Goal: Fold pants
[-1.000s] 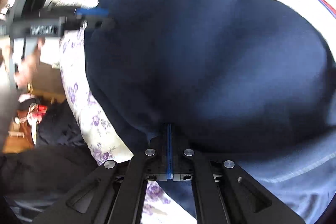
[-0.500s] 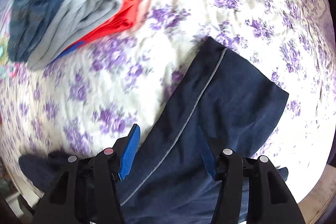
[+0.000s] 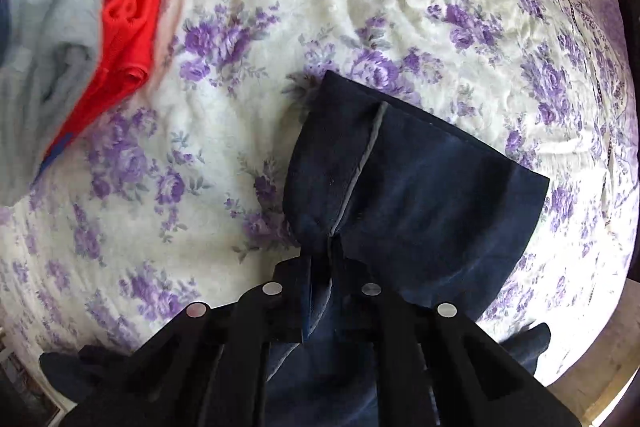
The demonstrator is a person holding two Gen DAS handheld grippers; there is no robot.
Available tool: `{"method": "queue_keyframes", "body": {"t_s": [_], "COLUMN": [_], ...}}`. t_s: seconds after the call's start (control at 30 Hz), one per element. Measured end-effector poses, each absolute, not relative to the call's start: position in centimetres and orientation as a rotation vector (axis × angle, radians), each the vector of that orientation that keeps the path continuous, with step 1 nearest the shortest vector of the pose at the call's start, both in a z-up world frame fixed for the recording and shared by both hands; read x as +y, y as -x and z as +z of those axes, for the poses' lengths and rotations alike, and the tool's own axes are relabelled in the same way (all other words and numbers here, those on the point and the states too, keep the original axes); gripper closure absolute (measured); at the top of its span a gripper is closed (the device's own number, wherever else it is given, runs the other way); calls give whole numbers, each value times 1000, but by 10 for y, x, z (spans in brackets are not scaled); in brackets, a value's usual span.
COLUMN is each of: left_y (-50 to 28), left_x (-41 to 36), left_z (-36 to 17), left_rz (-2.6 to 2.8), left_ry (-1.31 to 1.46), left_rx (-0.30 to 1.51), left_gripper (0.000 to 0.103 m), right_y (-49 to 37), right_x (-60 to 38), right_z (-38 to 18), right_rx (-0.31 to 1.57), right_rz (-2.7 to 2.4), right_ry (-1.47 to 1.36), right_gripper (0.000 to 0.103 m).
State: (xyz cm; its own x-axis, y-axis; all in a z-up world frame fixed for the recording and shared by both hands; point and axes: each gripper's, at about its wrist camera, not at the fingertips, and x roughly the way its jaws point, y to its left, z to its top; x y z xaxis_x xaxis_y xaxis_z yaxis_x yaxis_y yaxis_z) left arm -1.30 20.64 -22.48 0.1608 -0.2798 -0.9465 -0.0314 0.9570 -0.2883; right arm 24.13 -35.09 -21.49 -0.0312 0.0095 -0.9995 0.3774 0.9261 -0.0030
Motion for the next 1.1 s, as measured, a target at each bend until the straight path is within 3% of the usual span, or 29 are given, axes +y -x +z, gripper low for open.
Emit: {"method": "queue_keyframes", "body": {"t_s": [0.23,0.33,0.43,0.67,0.97,1.03,1.1], "left_y": [10,8,5,-4,-9,-10,-11], "left_x": [212,212,208,190,175,175,169], "left_z": [-226,-226,-225,-223,-206,-201,-192], "left_rz": [-215,-226,-223,-221,-255,-270,-305], "left_ry": [281,261,219,110,24,61,94], "left_rx": [1411,1424,1446,1507,1525,1521,1499], "left_gripper": [52,52,52,49,47,47,47], "right_y": [-119,-46,20,122,120,116,114], "right_x": [-413,-445,-474,-475,-473,-473,-472], "right_z": [-107,-94,-129,-270,-235,-245,-258], "right_rx": [1317,1225,1225,1288,1223,1267,1356], "right_rz": [-183,-211,-274,-413,-367,-376,-401], "right_ry": [-472,-525,-638,-907,-879,-859,-829], "right_gripper": [97,97,97,97,97,88,61]}}
